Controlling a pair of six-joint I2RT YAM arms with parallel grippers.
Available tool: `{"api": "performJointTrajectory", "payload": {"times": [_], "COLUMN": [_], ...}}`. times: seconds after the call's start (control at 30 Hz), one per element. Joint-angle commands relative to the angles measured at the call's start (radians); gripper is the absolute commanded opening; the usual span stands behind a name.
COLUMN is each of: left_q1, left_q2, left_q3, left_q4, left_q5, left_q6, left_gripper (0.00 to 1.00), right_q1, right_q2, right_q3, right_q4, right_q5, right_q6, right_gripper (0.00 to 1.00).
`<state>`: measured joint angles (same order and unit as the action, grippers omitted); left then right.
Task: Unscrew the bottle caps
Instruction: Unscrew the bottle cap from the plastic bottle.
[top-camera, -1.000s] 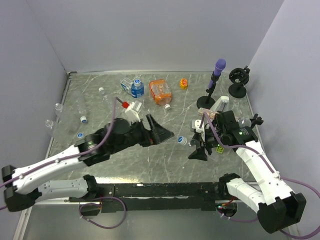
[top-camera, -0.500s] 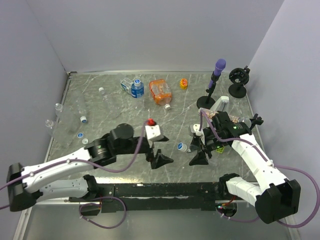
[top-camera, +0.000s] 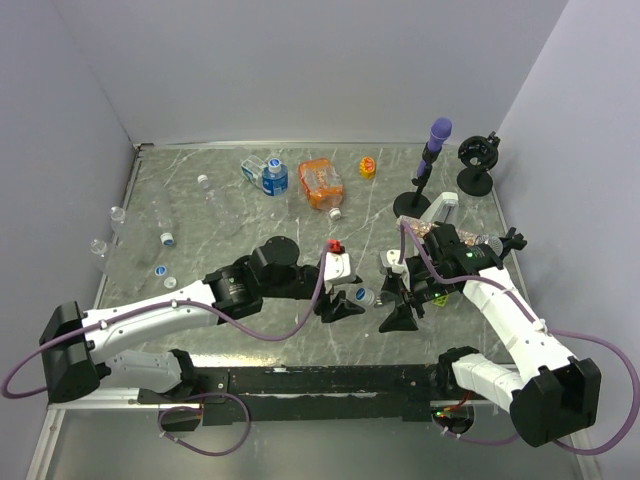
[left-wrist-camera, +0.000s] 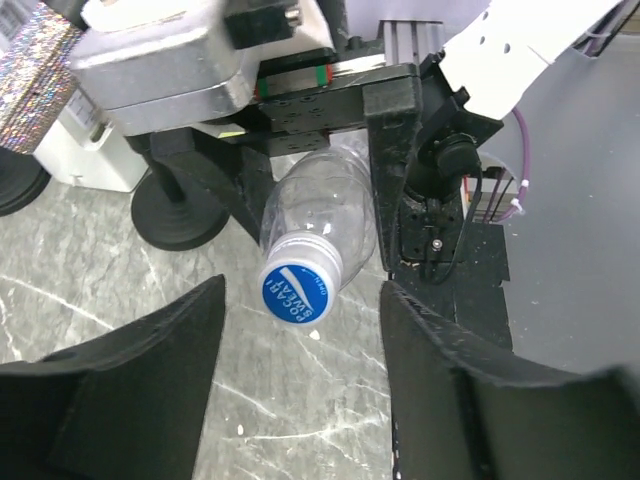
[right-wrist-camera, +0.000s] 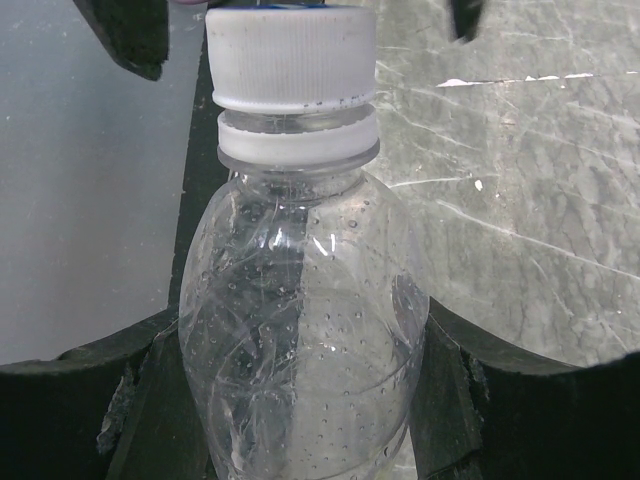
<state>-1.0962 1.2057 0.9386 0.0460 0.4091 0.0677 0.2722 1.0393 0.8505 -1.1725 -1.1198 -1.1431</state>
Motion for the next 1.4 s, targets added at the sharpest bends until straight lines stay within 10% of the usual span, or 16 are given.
{"api": "performJointTrajectory", "payload": {"times": [0.0, 0.37, 0.73, 0.93, 1.13, 1.37], "left_q1": [0.002, 0.009, 0.039, -0.019, -0.008, 0.009], "left_q2": [0.015, 0.04, 0.034, 0.084, 0.074, -0.119], "left_q3": [0.04, 0.04, 0.077, 0.175, 0.18, 0.143], "left_q4": [0.066, 0.067, -0.107, -0.282, -0.281, -0.278], "left_q5": [0.063, 0.065, -0.061, -0.174, -0.202, -0.234], "left_q6": [0.003, -0.125, -1.118, -1.126, -1.044, -0.746], "left_gripper": [0.63, 0.02, 0.01, 0.01, 0.68, 0.92], "right_q1": [-0.005, -0.005, -0.005, -0.007, -0.019, -0.022], "right_q2": [0.001, 0.005, 0.018, 0.021, 0.021, 0.03], "right_q3": [-0.001, -0.004, -0.005, -0.008, -0.011, -0.008], "right_q4": [0.001, 0.005, 0.024, 0.031, 0.03, 0.027], "right_q5": [-0.04, -0.029, -0.014, -0.005, -0.005, -0.006], "right_q6": [-0.037, -0.029, -0.012, -0.004, -0.003, -0.006], "right_gripper": [0.1, 0.1, 0.1, 0.1, 0.1, 0.1]}}
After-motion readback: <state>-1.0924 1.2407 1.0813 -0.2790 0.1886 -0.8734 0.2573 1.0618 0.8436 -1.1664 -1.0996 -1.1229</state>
